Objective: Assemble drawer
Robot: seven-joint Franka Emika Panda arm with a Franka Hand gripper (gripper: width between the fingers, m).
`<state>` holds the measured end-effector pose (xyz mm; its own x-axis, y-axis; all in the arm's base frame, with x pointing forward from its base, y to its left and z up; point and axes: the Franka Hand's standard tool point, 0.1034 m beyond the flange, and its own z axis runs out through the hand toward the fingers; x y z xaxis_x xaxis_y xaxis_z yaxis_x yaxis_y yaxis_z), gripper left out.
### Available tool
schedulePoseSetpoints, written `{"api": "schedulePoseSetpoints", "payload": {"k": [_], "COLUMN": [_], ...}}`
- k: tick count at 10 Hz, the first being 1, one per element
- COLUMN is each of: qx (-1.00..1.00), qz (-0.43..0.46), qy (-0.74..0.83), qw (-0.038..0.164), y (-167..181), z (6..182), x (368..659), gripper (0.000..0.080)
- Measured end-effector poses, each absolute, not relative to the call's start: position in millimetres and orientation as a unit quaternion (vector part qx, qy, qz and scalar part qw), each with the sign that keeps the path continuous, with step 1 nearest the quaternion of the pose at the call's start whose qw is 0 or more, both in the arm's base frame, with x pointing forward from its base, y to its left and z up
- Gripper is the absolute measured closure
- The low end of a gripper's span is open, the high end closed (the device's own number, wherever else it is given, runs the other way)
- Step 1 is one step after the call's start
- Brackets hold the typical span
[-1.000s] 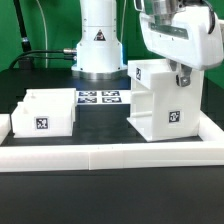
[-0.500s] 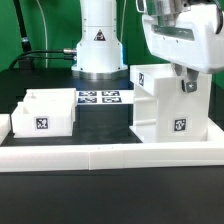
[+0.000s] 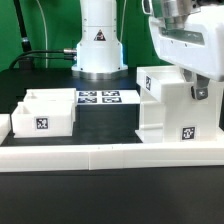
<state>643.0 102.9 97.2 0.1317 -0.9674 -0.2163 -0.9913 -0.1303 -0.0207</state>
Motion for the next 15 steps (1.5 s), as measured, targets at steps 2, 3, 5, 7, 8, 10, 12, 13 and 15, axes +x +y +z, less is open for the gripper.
{"api": "schedulePoseSetpoints", "payload": {"k": [2,3,5,7,8,10,12,13,15], "qx": [-0.75,-0.751,-0.752,-0.754,-0.755,-0.757,-0.777,-0.79,-0.805], "qz": [0.075,0.075,0.075,0.075,0.075,0.075,0.074,0.074,0.07], "qy": [0.652,0.652,0.65,0.648,0.647,0.644,0.62,0.602,0.581], "qw": [0.079,0.079,0.079,0.079,0.079,0.08,0.082,0.087,0.097], "y": [103,103,104,105,105,106,111,111,108], "z": [97.0,96.9,96.9,96.8,96.8,96.8,101.0,112.8,131.6], "x": [642,642,642,642,642,642,635,624,605], "gripper": [0.0759,0.0759,0.0505,0.0329,0.0182,0.0157,0.0152,0.015,0.015]}}
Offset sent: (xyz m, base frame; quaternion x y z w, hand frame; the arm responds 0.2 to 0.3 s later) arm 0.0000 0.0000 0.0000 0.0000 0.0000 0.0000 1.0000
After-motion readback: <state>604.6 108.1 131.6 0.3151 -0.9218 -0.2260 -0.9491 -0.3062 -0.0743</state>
